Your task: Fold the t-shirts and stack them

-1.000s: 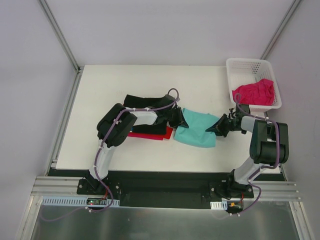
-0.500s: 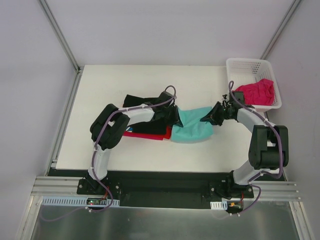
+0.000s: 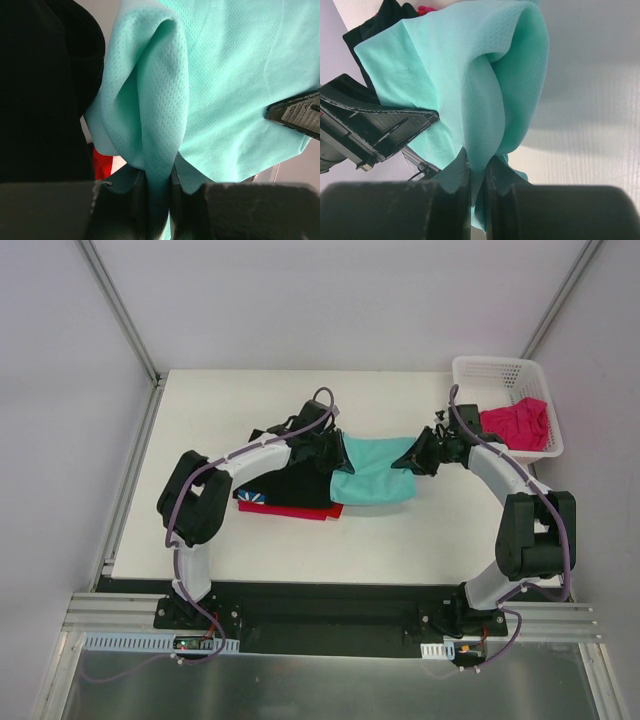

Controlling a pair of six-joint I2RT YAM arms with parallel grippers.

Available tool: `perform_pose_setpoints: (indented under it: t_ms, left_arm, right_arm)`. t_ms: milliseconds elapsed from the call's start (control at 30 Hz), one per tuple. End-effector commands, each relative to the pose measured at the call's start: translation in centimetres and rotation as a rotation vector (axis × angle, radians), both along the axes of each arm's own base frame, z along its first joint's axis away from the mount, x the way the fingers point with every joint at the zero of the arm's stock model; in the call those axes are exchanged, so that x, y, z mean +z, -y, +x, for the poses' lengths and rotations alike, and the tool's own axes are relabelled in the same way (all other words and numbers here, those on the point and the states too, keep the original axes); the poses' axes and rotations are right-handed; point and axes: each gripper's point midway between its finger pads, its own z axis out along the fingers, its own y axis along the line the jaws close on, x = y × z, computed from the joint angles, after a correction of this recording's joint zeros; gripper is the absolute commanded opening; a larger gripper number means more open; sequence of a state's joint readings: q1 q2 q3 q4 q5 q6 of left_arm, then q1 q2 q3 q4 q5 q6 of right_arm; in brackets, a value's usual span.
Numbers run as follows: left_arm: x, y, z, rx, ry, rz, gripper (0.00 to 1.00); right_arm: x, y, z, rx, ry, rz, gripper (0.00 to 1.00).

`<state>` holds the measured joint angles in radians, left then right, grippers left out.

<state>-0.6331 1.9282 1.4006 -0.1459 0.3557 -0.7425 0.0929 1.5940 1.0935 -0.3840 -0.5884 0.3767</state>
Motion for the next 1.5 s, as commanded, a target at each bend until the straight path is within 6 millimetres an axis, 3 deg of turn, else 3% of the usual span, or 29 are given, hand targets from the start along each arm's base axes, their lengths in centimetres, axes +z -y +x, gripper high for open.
perform_pose_setpoints:
  t_ms: [0, 367, 667, 933, 1300, 1467]
  left_arm:
    - [4.5, -0.6, 1.0, -0.001, 0.084, -0.015, 0.00]
    - [7.7, -1.0, 1.8, 0.004, 0.115, -0.037, 0.00]
    - [9.8, -2.6, 1.9, 0.025, 0.141, -0.029, 0.00]
    - [10.1, -6.6, 1.2, 0.073, 0.148, 0.012, 0.00]
    - [9.8, -13.2, 0.6, 0.162, 0.141, 0.032, 0.00]
    - [9.8, -15.3, 1.0, 0.188, 0.144, 0.035, 0.00]
  right_arm:
    - [3.9, -0.7, 1.0, 0.000, 0.081, 0.004, 0.01]
    - [7.4, -1.6, 1.3, 0.023, 0.131, 0.004, 0.01]
    - [8.6, -2.8, 1.2, 0.044, 0.140, 0.016, 0.01]
    - [8.6, -5.4, 1.3, 0.081, 0.142, 0.000, 0.01]
    - [7.9, -11.1, 0.5, 0.160, 0.137, -0.007, 0.01]
    - [6.8, -13.5, 0.3, 0.196, 0.113, -0.012, 0.01]
